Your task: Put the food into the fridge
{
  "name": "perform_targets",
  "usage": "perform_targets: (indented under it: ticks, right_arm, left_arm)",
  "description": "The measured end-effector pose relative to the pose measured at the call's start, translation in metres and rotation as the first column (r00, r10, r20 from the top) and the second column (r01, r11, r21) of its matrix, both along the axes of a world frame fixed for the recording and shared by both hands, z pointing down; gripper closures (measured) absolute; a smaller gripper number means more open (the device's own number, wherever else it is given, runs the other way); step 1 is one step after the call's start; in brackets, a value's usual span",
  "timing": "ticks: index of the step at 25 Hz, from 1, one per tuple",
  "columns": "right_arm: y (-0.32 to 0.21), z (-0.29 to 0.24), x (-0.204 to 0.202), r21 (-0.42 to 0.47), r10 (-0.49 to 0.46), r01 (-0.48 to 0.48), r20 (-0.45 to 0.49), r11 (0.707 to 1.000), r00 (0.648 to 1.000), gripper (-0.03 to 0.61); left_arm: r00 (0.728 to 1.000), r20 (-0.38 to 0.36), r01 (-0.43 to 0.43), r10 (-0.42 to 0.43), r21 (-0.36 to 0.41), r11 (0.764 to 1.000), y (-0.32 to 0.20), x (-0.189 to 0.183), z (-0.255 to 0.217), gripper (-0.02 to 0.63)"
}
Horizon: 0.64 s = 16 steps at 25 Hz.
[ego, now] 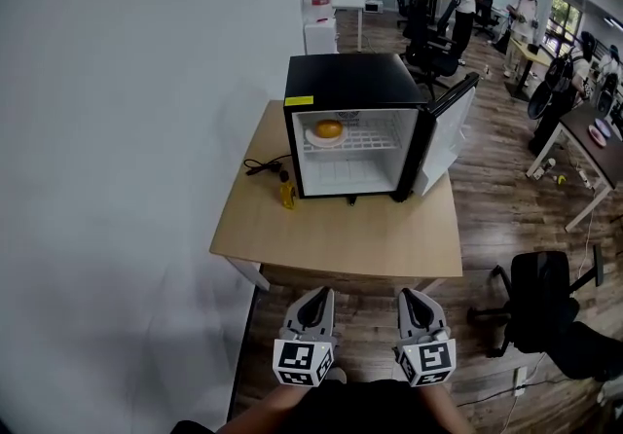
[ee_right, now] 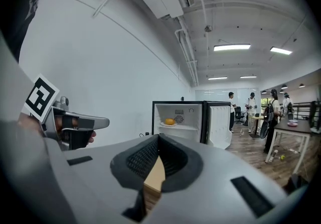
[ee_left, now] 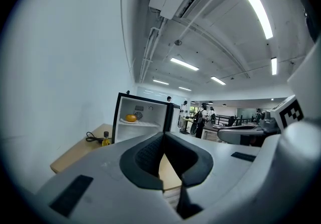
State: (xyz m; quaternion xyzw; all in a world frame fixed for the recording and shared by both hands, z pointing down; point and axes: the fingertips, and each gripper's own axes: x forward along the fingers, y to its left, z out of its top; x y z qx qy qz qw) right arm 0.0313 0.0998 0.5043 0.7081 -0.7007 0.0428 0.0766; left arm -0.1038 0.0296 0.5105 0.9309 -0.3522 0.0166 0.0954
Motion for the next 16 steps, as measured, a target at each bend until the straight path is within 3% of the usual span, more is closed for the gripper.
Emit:
perform_targets:
  ticks: [16]
  right_arm:
    - [0.004, 0.008, 0.007, -0.015, 0.030, -0.030, -0.001, 0.999, 1.000, 0.518]
  left_arm:
    - [0.999, 0.025, -0.020, 0.020, -0.021, 1.000, 0.000, 0.008, 0.013, 0.597]
